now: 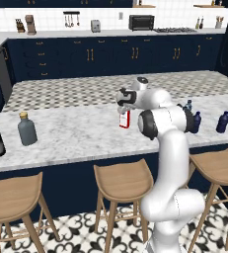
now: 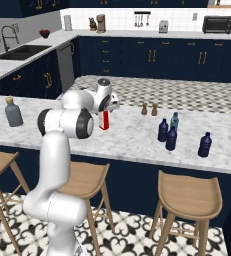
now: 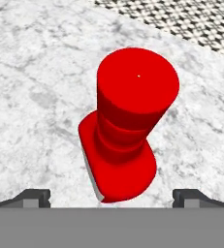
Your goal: Move the plastic bottles in the middle to the plastics group, and the glass bottles in the middle to the glass group.
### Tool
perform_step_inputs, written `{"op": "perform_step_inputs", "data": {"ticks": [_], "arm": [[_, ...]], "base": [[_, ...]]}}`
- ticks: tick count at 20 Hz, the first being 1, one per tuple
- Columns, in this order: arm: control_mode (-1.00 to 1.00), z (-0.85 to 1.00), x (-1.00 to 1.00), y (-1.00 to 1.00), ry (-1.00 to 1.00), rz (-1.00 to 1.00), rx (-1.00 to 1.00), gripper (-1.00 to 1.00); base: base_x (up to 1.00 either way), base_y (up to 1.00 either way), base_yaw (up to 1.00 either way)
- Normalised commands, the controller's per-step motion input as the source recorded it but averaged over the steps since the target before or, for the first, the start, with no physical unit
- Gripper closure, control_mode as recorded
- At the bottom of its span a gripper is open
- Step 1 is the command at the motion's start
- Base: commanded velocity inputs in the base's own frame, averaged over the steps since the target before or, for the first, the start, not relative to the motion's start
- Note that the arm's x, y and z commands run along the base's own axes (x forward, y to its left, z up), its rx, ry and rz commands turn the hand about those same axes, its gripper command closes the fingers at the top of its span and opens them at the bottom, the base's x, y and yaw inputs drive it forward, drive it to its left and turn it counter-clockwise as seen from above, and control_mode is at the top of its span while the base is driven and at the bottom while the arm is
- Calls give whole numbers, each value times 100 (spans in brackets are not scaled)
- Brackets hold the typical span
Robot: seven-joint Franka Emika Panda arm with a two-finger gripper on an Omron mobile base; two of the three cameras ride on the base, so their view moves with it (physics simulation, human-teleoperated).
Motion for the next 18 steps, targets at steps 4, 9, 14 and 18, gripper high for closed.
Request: {"op": "perform_step_inputs", "data": {"ticks": [4,9,14,18], "arm": [[-100,0,18,0,0,0,0,-100],[-100,0,6,0,0,0,0,-100],[-100,-10,1,0,0,0,0,-100],[-100,-11,3,0,0,0,0,-100]], "base": [[0,0,0],[0,0,0],[0,0,0],[0,0,0]]}}
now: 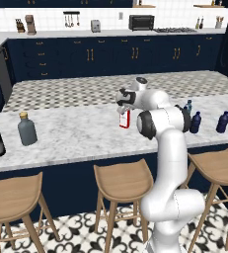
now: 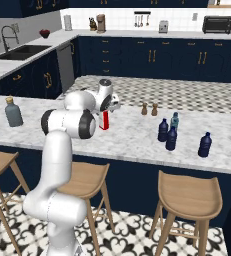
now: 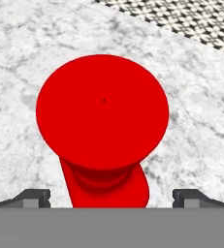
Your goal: Move the plastic bottles in the middle to the plastics group, and the glass bottles in the middle to the glass group.
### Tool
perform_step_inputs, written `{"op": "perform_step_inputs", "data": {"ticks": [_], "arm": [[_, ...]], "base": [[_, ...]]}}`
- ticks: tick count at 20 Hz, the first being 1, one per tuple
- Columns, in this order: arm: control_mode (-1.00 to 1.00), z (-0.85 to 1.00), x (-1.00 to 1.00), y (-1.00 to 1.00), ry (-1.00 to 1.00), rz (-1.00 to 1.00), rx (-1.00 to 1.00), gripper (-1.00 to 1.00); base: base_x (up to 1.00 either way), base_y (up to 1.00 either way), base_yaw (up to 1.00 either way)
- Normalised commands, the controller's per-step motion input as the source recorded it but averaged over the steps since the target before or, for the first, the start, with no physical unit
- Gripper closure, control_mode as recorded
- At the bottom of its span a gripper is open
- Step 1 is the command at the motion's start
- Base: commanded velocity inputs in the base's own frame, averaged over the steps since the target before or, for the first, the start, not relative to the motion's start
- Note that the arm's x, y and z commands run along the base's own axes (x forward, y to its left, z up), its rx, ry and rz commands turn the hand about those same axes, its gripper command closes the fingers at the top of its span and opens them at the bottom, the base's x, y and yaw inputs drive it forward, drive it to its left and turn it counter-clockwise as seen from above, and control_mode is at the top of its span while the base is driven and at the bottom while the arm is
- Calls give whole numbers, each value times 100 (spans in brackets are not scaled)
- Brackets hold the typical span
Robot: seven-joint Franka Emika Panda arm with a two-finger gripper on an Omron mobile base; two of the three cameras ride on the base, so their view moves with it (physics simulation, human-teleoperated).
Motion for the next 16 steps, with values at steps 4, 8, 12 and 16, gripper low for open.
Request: {"op": "perform_step_inputs", "data": {"ticks": [4,8,12,16], "arm": [[-100,0,0,0,0,0,0,100],[-100,0,0,0,0,0,0,100],[-100,0,0,0,0,0,0,100],[-100,0,0,0,0,0,0,100]], "base": [[0,0,0],[0,0,0],[0,0,0],[0,0,0]]}}
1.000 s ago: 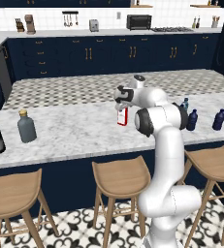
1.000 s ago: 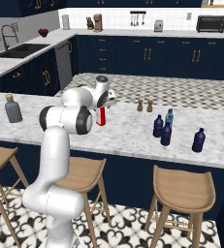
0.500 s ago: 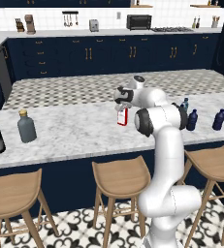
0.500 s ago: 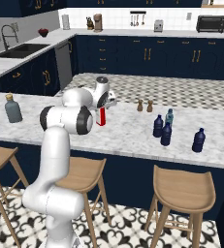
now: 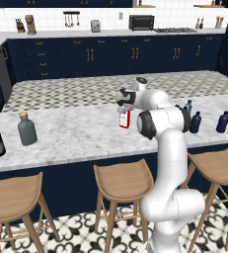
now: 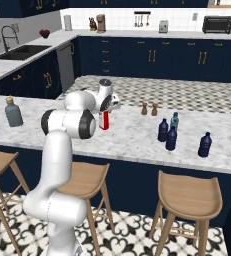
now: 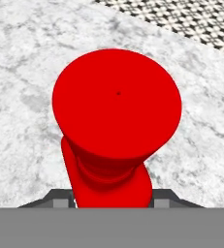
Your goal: Move the plastic bottles in the middle to the plastics group, and the glass bottles in the middle to the glass group.
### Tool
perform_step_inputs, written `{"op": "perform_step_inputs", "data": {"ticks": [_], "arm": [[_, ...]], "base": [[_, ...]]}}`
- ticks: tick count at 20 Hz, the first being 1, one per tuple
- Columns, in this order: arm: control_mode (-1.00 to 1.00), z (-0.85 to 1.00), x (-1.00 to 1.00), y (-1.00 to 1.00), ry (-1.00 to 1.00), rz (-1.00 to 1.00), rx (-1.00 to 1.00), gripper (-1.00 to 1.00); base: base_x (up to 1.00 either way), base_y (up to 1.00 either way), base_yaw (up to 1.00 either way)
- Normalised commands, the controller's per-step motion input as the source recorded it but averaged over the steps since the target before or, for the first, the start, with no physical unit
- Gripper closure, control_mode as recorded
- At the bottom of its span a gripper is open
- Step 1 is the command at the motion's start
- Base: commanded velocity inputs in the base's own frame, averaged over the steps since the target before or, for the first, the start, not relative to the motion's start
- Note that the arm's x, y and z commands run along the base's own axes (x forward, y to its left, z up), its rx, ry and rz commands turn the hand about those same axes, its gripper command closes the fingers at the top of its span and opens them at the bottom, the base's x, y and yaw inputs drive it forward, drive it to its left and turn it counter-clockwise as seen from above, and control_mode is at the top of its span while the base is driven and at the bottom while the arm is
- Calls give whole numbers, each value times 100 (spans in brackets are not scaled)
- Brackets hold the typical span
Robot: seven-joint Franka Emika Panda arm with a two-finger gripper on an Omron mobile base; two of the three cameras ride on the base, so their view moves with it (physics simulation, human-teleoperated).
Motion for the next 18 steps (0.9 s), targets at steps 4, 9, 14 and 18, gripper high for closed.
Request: {"op": "perform_step_inputs", "data": {"ticks": [4,9,14,18], "arm": [[-100,2,-15,11,-4,0,0,100],[-100,46,-50,46,-17,2,0,100],[-100,24,-44,77,-10,11,0,100],[-100,3,-48,76,-9,20,0,100]], "base": [[0,0,0],[0,0,0],[0,0,0],[0,0,0]]}}
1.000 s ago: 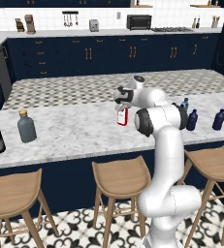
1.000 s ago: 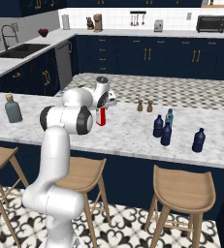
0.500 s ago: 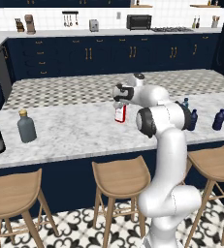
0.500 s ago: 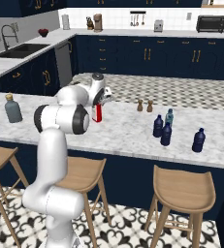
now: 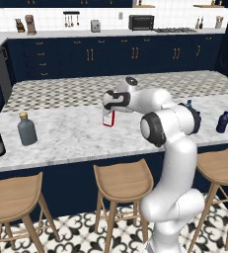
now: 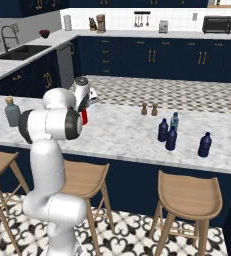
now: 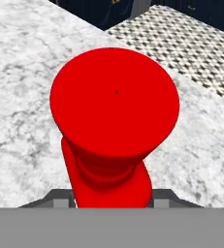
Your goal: Move the plastic bottles in the middle to the plastics group, and the glass bottles in the middle to the glass group.
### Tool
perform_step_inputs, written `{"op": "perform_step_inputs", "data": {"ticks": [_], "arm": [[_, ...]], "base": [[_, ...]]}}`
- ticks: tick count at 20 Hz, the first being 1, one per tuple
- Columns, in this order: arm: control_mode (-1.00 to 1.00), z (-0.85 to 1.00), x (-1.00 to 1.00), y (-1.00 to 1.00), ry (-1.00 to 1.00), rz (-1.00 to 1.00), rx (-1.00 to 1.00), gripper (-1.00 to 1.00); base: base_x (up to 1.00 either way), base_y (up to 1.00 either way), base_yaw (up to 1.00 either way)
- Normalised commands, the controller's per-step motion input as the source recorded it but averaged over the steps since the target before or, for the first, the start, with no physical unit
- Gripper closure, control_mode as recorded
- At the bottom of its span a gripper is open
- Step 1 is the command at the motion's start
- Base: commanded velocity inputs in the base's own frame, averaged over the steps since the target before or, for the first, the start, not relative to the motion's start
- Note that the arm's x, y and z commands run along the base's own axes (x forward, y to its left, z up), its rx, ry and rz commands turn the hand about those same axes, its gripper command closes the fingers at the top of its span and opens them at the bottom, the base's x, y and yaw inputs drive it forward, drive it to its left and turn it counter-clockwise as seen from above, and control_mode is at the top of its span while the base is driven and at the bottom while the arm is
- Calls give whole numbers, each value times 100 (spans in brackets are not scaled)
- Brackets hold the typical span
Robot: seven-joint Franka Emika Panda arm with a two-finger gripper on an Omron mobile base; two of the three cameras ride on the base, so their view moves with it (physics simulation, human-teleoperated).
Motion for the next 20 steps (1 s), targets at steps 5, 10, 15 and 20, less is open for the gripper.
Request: {"op": "perform_step_inputs", "data": {"ticks": [5,10,15,20], "arm": [[-100,13,-54,68,-2,23,0,100],[-100,11,-63,62,0,22,0,100],[-100,0,-46,83,0,21,0,100],[-100,0,-26,82,0,20,0,100]], "base": [[0,0,0],[0,0,0],[0,0,0],[0,0,0]]}}
